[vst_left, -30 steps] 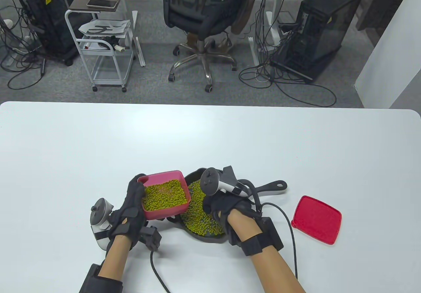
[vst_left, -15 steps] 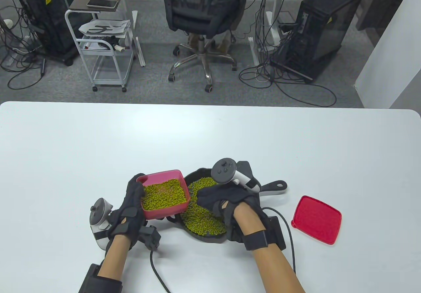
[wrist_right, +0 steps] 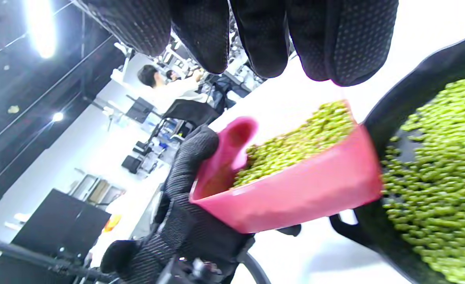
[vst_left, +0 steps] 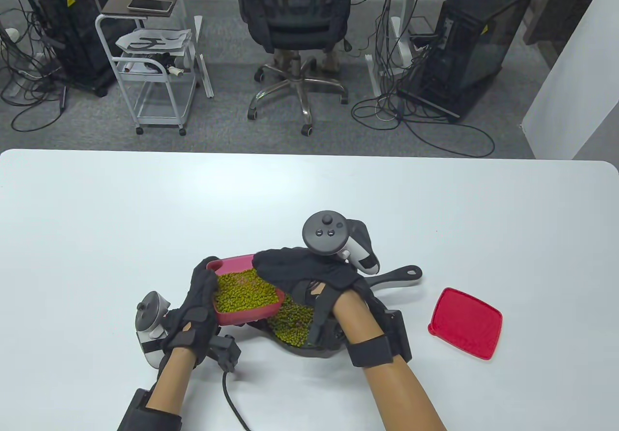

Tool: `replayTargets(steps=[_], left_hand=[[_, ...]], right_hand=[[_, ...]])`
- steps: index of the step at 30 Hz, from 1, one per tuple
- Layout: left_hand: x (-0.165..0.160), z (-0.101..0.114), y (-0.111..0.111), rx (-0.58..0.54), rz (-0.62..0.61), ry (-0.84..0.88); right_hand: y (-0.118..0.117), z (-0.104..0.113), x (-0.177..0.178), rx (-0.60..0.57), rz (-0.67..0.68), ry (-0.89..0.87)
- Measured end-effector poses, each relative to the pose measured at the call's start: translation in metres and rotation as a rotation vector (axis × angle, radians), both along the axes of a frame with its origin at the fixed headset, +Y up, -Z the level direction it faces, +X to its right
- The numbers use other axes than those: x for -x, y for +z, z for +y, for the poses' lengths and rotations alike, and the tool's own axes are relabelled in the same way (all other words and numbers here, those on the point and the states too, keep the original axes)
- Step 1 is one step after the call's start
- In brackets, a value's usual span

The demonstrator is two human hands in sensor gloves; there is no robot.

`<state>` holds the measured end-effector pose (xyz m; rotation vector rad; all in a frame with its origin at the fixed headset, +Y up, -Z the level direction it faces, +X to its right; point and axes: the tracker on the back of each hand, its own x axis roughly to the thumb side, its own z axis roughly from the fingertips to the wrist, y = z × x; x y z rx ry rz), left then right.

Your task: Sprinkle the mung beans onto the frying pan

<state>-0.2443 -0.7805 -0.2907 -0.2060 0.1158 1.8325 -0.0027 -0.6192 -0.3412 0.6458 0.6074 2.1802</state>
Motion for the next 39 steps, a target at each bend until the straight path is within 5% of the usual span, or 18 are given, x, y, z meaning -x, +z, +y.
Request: replayTargets(steps=[12, 17, 26, 31, 39], left_hand=[[-0.008, -0.001, 0.004, -0.015, -0.009, -0.048], [-0.008, 0.001, 0.005, -0.025, 0.023, -0.009], [-0.011, -0.006, 0.005, 0.0, 0.028, 0.029], [-0.012, -0.007, 0.003, 0.002, 0.013, 0.038], [-0.009, -0.008, 0.001, 0.016, 0.006, 0.04]], right_hand=[[-0.002, -0.051, 0.081, 0.043, 0.129, 0.501], [-0.009, -0.052, 0.09, 0.079, 0.112, 0.418], [-0.005, -0.05, 0.104, -0.105, 0.021, 0.477], [-0.011, -0.052, 0.093, -0.093, -0.018, 0.408], [-0.025, -0.026, 0.061, -0.066, -0.106, 0.283]])
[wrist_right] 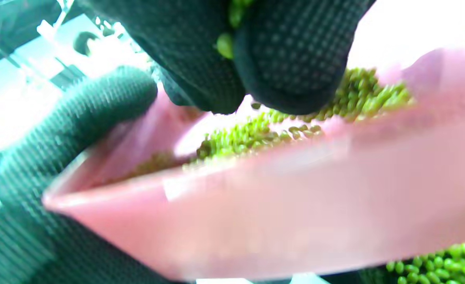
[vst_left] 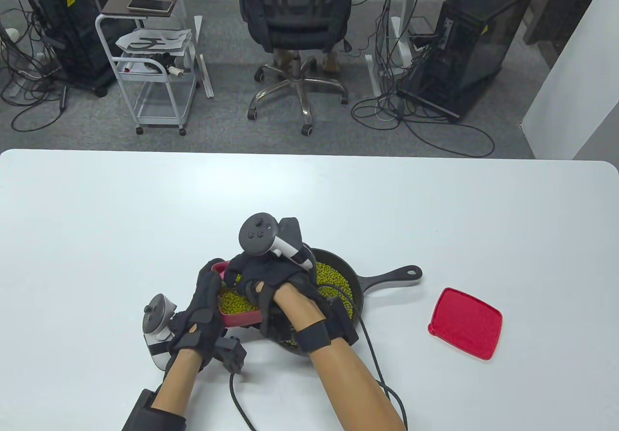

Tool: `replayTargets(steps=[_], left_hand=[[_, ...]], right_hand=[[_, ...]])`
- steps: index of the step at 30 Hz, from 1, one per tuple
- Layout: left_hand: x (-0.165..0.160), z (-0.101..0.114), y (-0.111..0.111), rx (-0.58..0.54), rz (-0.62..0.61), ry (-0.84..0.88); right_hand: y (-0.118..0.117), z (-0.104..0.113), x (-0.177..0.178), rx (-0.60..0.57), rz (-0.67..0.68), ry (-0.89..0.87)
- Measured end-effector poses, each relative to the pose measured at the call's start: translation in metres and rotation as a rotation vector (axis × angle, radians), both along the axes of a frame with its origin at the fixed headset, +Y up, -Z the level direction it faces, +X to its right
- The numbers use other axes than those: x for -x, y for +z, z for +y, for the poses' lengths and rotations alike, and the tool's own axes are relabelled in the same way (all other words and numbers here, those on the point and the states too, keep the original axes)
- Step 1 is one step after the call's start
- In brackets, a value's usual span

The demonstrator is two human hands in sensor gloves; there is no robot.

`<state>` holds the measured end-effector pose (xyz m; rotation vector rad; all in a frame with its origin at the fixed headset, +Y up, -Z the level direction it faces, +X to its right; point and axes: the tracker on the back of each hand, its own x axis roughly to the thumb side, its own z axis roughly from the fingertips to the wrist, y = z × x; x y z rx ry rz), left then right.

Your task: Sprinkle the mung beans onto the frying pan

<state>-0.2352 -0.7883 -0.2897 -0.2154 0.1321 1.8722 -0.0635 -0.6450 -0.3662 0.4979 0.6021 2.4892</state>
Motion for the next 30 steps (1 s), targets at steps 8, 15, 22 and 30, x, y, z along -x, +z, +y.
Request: replayTargets(steps=[8, 15, 22, 30], left_hand=[[0.01, -0.002, -0.003, 0.014, 0.023, 0.015], [0.027, 0.003, -0.006, 0.001, 0.09, 0.071], [0.038, 0.005, -0.005, -0.004, 0.124, 0.109], [0.042, 0.006, -0.004, -0.006, 0.133, 0.127]], right_hand=[[-0.007, 0.016, -0.05, -0.015, -0.092, -0.053], [-0.007, -0.016, -0.088, 0.03, -0.164, 0.001], [-0.004, -0.067, -0.071, 0.145, -0.125, 0.054], [-0.014, -0.084, -0.047, 0.123, -0.142, 0.021]])
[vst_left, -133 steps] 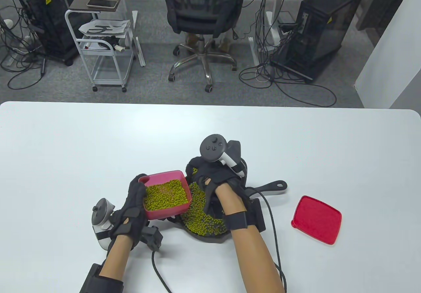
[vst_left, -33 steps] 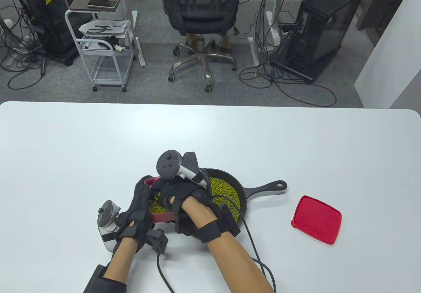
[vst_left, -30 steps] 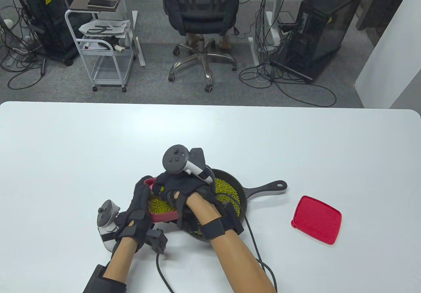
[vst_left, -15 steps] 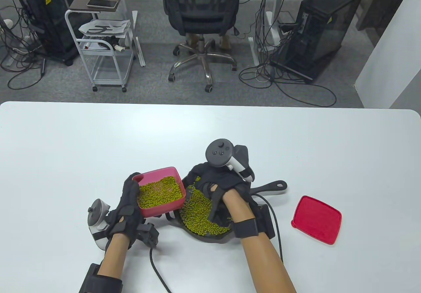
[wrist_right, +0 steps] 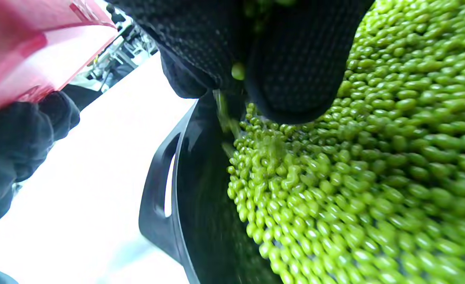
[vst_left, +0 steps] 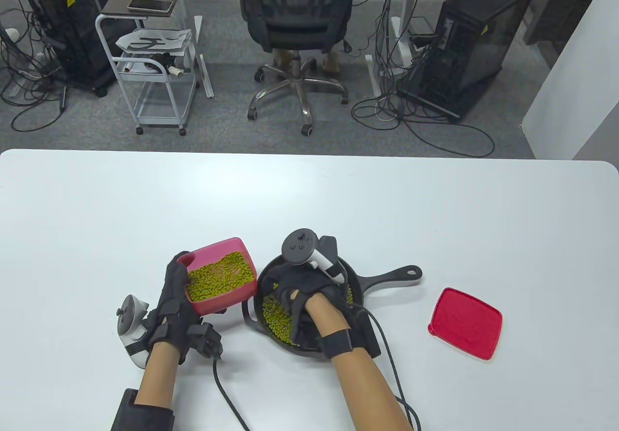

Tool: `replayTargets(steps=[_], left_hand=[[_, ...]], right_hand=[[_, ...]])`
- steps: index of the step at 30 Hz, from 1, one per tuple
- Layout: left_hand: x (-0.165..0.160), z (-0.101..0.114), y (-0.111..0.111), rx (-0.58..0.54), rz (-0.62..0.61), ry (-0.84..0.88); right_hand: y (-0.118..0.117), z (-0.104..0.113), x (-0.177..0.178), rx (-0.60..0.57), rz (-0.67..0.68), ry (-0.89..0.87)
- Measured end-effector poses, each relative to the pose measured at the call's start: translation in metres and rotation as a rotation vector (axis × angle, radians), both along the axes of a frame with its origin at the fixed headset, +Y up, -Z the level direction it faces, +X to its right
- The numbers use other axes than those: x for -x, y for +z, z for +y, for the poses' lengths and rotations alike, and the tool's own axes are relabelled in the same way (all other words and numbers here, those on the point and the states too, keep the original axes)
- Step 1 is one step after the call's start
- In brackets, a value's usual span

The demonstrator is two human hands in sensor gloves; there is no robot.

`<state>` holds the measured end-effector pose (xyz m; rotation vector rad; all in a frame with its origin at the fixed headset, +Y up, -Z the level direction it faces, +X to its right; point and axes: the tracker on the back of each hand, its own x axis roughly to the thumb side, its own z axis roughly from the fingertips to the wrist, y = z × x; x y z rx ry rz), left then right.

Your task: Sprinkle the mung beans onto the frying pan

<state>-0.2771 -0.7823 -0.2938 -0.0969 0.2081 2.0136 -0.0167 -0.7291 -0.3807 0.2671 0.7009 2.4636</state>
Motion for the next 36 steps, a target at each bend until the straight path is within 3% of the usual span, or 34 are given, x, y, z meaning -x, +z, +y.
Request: replayTargets(steps=[10, 18, 28, 36], left_hand=[[0.0, 0.0, 0.0, 0.0, -0.008, 0.004], [0.0, 0.0, 0.0, 0.005, -0.01, -0.007], [-0.002, -0.001, -0.001, 0.007, -0.023, -0.034], [-0.008, 0.001, 0.0, -0.001, -0.05, -0.064]], right_hand=[[-0.03, 0.005, -0.015, -0.142, -0.156, 0.029], [-0.035, 0.016, -0.048, -0.176, -0.195, 0.111], [-0.013, 0.021, -0.082, -0.085, -0.083, 0.295], [0.003, 0.018, -0.08, 0.117, 0.028, 0.263]])
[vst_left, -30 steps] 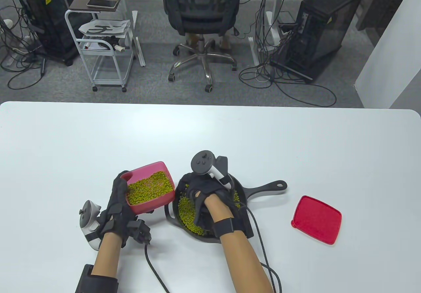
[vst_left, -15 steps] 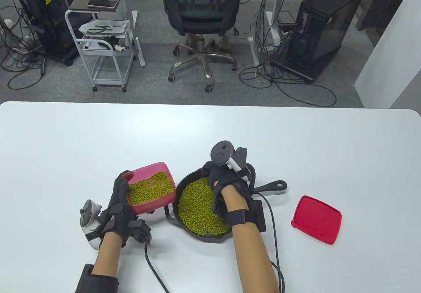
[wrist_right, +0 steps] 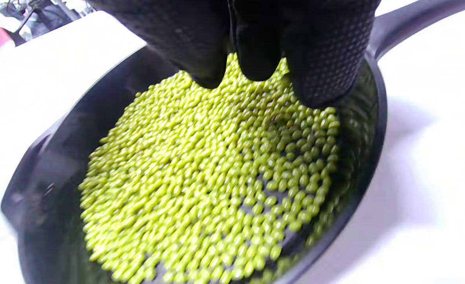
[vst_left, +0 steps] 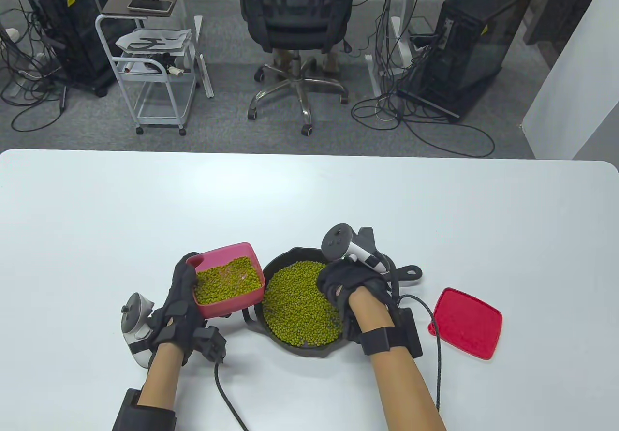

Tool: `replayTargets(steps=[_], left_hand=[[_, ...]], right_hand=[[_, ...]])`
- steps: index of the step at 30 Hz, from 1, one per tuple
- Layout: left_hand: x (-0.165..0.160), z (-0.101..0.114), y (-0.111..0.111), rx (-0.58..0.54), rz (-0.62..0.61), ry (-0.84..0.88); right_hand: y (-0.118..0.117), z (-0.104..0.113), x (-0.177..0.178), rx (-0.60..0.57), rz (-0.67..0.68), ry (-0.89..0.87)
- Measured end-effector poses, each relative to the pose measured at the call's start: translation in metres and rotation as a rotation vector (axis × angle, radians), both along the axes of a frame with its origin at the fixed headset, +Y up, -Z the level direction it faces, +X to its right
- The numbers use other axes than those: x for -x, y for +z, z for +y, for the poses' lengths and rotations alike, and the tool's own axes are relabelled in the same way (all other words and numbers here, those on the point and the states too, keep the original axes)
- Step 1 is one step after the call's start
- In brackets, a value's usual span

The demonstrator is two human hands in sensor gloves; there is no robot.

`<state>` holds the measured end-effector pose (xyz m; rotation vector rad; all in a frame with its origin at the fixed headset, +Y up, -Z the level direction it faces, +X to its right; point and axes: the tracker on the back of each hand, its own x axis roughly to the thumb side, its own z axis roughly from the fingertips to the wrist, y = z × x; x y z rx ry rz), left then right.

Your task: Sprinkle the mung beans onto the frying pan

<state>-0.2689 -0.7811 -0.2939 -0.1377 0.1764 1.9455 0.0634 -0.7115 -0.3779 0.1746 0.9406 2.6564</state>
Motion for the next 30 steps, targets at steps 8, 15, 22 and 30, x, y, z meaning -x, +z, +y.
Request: replayTargets(steps=[8, 15, 22, 30], left_hand=[[-0.004, 0.0, 0.0, -0.005, -0.02, -0.019], [-0.01, 0.002, 0.0, -0.01, -0.04, -0.053], [-0.021, 0.006, 0.002, -0.029, -0.079, -0.1], [-0.03, 0.012, 0.008, -0.061, -0.102, -0.11]], right_hand=[[0.004, 0.007, 0.001, 0.031, 0.003, -0.138], [0.013, 0.043, 0.004, -0.013, 0.025, -0.319], [0.033, 0.093, 0.038, -0.194, 0.136, -0.571], [0.049, 0.084, 0.109, -0.143, 0.304, -0.338]])
